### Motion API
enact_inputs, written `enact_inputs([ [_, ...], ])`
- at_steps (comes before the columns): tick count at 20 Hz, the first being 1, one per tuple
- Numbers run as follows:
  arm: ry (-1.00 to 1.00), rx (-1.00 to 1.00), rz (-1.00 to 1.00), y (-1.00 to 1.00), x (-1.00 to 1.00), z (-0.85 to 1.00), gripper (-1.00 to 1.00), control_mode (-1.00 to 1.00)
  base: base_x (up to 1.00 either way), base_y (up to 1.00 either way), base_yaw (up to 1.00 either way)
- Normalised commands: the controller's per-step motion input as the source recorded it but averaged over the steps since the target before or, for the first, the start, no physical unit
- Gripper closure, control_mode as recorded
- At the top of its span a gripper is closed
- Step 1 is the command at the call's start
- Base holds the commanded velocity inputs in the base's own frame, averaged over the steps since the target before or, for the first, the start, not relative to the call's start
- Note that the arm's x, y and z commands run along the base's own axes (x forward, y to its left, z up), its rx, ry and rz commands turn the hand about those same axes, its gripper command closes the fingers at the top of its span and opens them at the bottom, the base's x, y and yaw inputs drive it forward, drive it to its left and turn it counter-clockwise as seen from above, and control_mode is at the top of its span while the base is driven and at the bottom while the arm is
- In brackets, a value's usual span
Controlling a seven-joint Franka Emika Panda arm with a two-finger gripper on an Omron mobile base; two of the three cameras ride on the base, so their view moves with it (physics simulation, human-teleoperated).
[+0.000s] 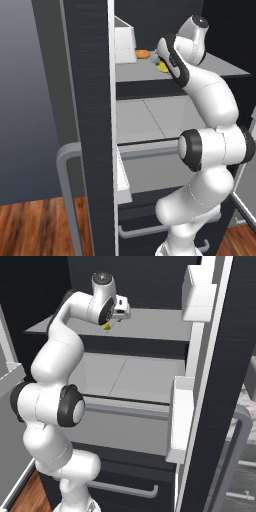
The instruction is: Take the lemon wedge from the fridge and place it on the plate with fish on the dining counter.
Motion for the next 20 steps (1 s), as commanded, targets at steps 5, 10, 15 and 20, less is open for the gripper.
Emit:
enact_inputs([
  [5,0.00,0.00,0.00,0.00,-0.12,-0.06,-1.00,-1.00,0.00,0.00,0.00],
  [10,0.00,-0.04,0.01,0.04,-0.07,-0.13,-1.00,-1.00,0.00,0.00,0.00],
  [15,0.00,-0.01,0.00,0.04,0.00,-0.12,-1.00,-1.00,0.00,0.00,0.00],
  [20,0.00,-0.02,0.00,0.01,0.00,-0.23,-1.00,-1.00,0.00,0.00,0.00],
])
